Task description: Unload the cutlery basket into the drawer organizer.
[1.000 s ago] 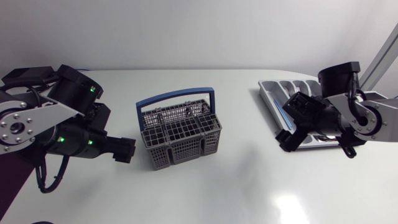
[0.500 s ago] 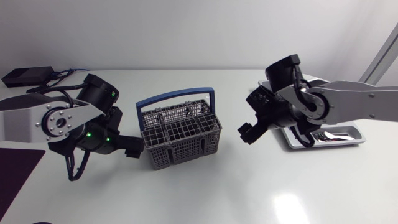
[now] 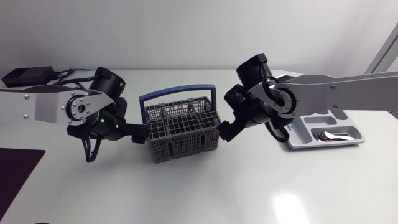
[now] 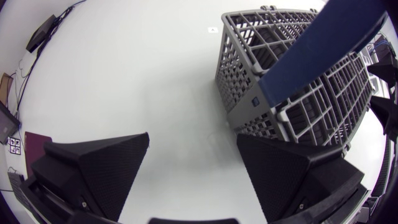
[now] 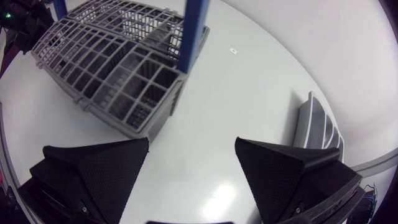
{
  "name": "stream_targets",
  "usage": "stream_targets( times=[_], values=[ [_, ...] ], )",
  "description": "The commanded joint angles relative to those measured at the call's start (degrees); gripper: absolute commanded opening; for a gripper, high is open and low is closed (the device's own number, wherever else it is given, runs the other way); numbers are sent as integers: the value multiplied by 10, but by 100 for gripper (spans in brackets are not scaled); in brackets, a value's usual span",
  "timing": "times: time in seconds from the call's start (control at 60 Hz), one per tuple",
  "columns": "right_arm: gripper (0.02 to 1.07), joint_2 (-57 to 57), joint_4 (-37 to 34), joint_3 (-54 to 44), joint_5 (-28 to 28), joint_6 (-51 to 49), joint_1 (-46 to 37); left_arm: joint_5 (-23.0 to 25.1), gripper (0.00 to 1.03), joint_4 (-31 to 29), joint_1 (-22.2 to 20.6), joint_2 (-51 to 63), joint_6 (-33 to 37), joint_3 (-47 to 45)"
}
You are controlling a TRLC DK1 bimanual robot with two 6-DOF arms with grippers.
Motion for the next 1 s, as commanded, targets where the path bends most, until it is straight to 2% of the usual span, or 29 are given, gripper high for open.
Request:
stream_targets(
  times=[0.0,0.2,0.55,0.717,0.767,0.9,0.983],
  values=[
    [102,8,-1,12,-9,21,20,3,99,13,0,25,11,30],
    [102,-4,-1,5,-9,27,32,3,99,19,10,53,20,59],
    [101,-50,-22,0,-29,19,-52,8,99,24,43,52,36,40],
    [85,-25,-22,18,-30,27,-61,11,99,29,43,53,36,41],
    [72,-11,-18,29,-30,34,-64,11,99,31,43,58,35,44],
    [51,26,-17,56,-37,60,-65,11,99,33,43,69,35,49],
    [46,45,-17,71,-39,69,-66,11,99,35,43,76,35,51]
  ],
)
